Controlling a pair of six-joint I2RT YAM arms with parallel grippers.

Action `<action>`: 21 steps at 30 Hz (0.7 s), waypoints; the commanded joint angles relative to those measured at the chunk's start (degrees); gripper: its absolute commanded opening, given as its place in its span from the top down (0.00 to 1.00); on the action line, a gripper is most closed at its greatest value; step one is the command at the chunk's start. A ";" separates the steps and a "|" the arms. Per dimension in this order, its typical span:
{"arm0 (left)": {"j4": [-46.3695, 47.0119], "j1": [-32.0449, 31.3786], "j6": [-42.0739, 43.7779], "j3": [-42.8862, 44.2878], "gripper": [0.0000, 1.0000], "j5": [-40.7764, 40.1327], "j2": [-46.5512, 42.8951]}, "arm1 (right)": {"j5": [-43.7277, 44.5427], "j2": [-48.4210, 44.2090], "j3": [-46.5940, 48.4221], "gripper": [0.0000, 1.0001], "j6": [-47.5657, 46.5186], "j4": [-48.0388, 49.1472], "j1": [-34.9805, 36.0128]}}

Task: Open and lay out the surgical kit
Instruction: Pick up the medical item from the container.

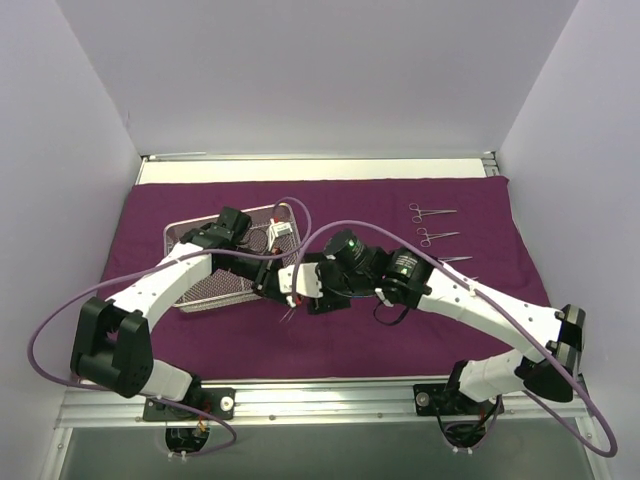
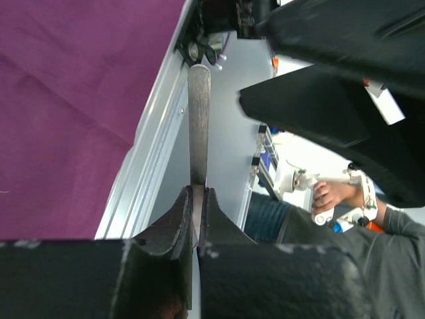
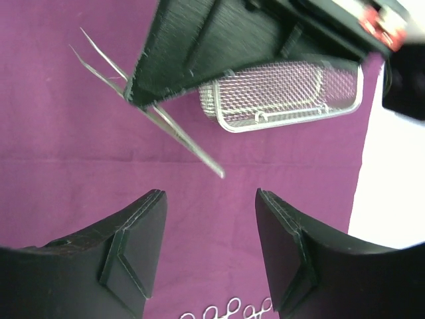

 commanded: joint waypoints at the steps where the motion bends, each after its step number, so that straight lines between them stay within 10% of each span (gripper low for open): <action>1: 0.88 -1.87 1.66 0.72 0.98 2.41 -1.84 | -0.15 1.92 0.74 0.45 -4.03 -2.46 1.56; 13: 4.57 -5.65 -1.15 -0.95 0.98 3.20 -2.54 | -2.17 5.71 2.24 0.48 -8.86 -3.34 2.96; 21: 5.45 -6.27 -1.94 -0.87 0.98 3.91 -2.19 | -0.77 6.33 2.24 0.76 -9.21 -4.13 5.16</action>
